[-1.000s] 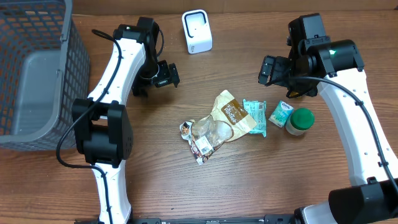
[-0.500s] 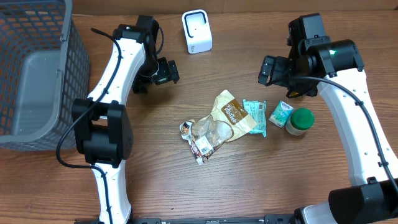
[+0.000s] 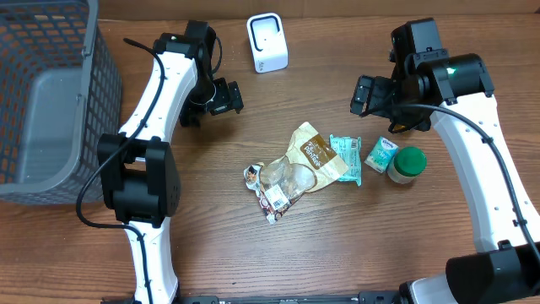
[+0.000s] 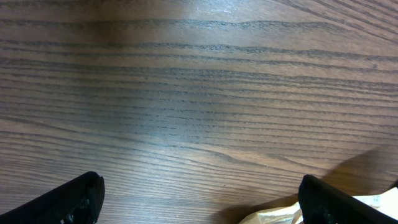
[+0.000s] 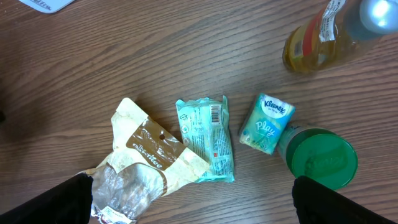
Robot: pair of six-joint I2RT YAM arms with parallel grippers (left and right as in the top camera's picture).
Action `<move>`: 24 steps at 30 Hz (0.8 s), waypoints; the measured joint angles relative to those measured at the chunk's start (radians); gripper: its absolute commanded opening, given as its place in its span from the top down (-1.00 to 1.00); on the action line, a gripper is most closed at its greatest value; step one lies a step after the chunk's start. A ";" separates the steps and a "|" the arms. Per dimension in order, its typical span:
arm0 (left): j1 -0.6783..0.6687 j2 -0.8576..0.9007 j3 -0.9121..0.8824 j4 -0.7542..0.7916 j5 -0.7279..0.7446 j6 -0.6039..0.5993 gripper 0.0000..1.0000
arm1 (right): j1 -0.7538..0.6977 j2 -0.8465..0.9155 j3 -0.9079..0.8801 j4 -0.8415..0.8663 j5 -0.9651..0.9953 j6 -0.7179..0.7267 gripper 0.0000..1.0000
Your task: Scan the item barcode
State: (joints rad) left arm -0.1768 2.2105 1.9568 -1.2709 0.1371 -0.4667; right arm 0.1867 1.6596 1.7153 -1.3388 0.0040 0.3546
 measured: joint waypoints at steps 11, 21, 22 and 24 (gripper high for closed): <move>0.000 0.000 0.000 0.000 0.000 0.000 -1.00 | 0.000 0.000 0.000 0.000 0.000 0.000 -1.00; 0.000 0.000 0.000 0.000 0.000 0.000 -1.00 | 0.024 -0.027 0.000 -0.001 0.000 0.000 -1.00; 0.000 0.000 0.000 0.000 0.000 0.000 -1.00 | 0.027 -0.042 0.000 0.000 0.000 0.001 -1.00; 0.000 0.000 0.000 0.000 0.000 0.000 -1.00 | 0.032 -0.074 0.000 0.000 -0.001 0.000 -1.00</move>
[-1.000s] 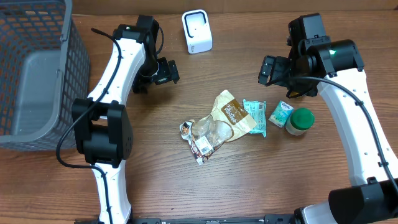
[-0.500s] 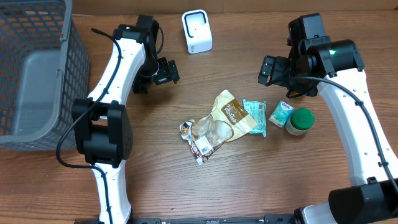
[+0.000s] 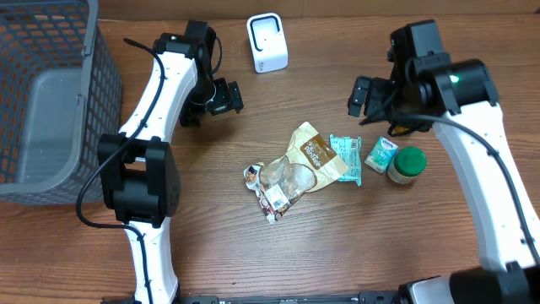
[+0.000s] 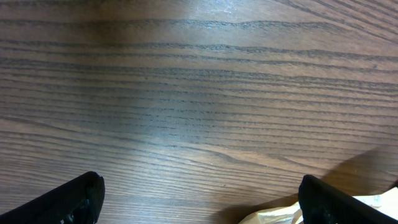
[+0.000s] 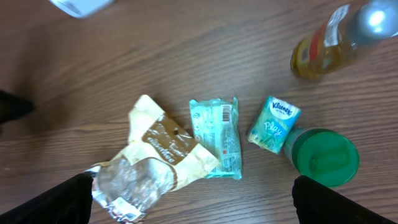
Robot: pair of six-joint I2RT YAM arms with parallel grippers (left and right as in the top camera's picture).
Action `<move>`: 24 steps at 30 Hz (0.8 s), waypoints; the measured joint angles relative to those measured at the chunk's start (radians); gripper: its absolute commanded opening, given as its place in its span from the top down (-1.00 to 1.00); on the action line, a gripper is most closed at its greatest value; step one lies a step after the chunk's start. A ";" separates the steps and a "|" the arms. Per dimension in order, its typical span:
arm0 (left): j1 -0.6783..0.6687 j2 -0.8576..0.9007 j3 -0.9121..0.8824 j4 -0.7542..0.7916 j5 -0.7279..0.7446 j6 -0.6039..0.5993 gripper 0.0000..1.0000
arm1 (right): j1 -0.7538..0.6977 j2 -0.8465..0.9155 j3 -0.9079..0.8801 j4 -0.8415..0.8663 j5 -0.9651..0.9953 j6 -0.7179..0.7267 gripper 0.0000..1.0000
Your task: Scan the item barcode
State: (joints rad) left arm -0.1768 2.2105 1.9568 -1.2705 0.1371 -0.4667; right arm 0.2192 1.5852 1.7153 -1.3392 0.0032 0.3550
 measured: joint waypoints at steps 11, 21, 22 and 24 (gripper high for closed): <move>0.000 0.000 0.000 0.000 0.000 0.000 -0.99 | 0.002 -0.237 0.000 0.000 0.000 0.000 -1.00; 0.000 0.000 0.000 0.000 0.000 0.000 -1.00 | 0.002 -0.410 0.000 0.000 0.000 0.000 -1.00; 0.000 0.000 0.000 0.000 0.000 0.000 -0.99 | 0.002 -0.433 0.000 0.000 0.000 0.000 -1.00; 0.000 0.000 0.000 0.000 0.000 0.000 -1.00 | 0.002 -0.474 0.000 0.000 0.000 0.000 -1.00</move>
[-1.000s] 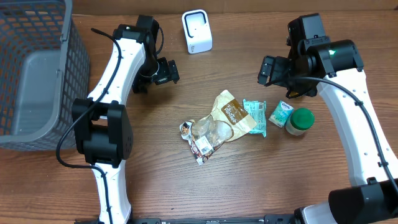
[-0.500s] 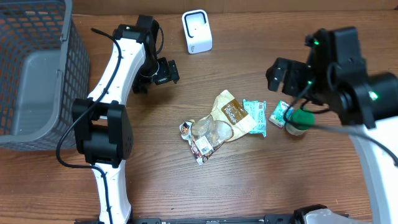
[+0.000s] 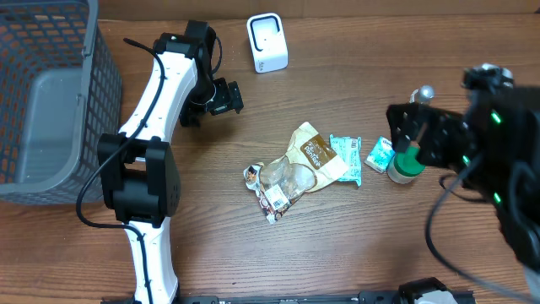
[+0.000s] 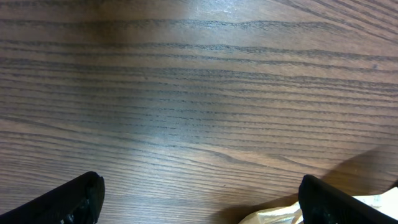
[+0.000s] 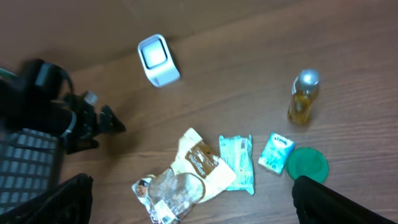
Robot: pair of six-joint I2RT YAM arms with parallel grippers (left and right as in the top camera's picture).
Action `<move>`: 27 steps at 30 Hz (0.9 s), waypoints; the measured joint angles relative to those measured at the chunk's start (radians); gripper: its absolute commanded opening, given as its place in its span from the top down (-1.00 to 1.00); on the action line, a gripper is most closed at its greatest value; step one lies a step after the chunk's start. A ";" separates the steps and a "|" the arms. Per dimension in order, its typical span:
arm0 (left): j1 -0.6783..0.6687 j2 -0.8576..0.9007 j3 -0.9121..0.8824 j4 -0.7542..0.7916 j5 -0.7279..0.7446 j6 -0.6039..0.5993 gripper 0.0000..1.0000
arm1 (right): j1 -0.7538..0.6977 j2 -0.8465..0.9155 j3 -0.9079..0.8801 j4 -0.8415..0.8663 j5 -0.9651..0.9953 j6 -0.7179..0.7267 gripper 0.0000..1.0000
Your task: Scan the item barcode
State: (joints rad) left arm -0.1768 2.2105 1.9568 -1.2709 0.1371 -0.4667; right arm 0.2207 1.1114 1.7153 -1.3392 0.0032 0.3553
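Note:
A white barcode scanner (image 3: 267,42) stands at the back of the table, also visible as the scanner (image 5: 158,60). Mid-table lie a cream-and-brown snack bag (image 3: 314,154), a clear packet (image 3: 274,187) with a barcode label, a teal packet (image 3: 346,158), a Kleenex pack (image 3: 380,154) and a green-lidded jar (image 3: 407,165). My right gripper (image 3: 411,131) hangs high above the jar, open and empty; its wrist view looks down on the snack bag (image 5: 200,163). My left gripper (image 3: 215,100) is open low over bare wood, left of the scanner.
A grey wire basket (image 3: 42,93) fills the table's left side. A bottle of yellow liquid (image 3: 419,93) with a silver cap stands behind the jar. The left arm reaches along the basket's right side.
My right arm has risen well above the table and shifted right; its wrist view now takes in the scanner, all the items and the left arm. The left arm has not moved.
My right gripper was open low above the teal packet and Kleenex pack. Then it was a little higher, with more of the items in its view. Now it is far higher, still open and empty. The items and left arm stayed put throughout.

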 measured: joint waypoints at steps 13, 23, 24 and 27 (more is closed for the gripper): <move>0.000 0.000 0.000 0.000 0.000 0.000 -0.99 | 0.000 -0.294 0.000 0.000 0.000 -0.001 -1.00; 0.000 0.000 0.000 0.000 0.000 0.000 -1.00 | 0.000 -0.379 0.000 -0.006 0.000 0.000 -1.00; 0.000 0.000 0.000 0.000 0.000 0.000 -1.00 | 0.000 -0.385 0.000 -0.013 0.000 0.000 -1.00; 0.000 0.000 0.000 0.000 0.000 0.000 -0.99 | 0.000 -0.396 0.000 -0.025 0.000 0.000 -1.00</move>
State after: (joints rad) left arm -0.1768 2.2105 1.9568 -1.2705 0.1368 -0.4667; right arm 0.2207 0.7155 1.7153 -1.3640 0.0036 0.3550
